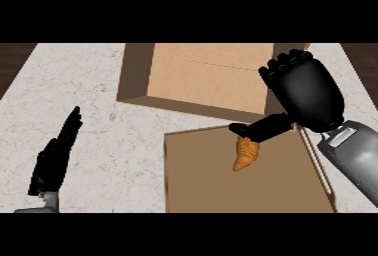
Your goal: Pick the croissant from the tray and place it in the cardboard box
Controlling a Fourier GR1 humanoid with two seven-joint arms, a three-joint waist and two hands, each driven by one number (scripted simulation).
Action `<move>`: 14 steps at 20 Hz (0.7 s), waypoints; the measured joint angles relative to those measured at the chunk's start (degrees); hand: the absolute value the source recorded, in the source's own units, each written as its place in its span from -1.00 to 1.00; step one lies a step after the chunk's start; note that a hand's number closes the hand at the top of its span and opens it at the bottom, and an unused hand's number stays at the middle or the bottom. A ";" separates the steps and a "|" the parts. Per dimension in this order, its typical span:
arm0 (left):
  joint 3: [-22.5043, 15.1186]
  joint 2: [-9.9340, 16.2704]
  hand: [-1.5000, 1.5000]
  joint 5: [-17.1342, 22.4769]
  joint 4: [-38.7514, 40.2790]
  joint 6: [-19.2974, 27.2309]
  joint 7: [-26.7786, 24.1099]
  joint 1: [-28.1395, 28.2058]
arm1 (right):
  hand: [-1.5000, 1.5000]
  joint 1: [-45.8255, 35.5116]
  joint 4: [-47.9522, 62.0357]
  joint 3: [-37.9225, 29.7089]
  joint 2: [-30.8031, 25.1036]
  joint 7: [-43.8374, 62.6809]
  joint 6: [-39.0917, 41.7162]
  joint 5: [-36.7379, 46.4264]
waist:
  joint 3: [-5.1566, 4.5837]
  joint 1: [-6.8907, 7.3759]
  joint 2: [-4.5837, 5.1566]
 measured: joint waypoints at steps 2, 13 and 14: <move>0.04 -0.14 0.00 -0.03 -0.16 0.16 -0.10 0.25 | 1.00 0.80 0.33 -2.77 -4.05 -6.01 -7.19 -2.32 | -0.01 -0.20 0.12; -0.14 -0.63 0.00 -0.31 -0.65 0.30 -0.17 0.57 | 1.00 8.24 -5.93 -6.50 -14.83 -44.23 -22.19 -35.51 | -0.07 -0.53 0.09; 0.09 -0.58 0.00 -0.23 -0.35 0.29 -0.06 0.28 | 1.00 8.99 -6.82 -6.53 -15.59 -47.56 -21.66 -38.22 | -0.09 -0.64 0.08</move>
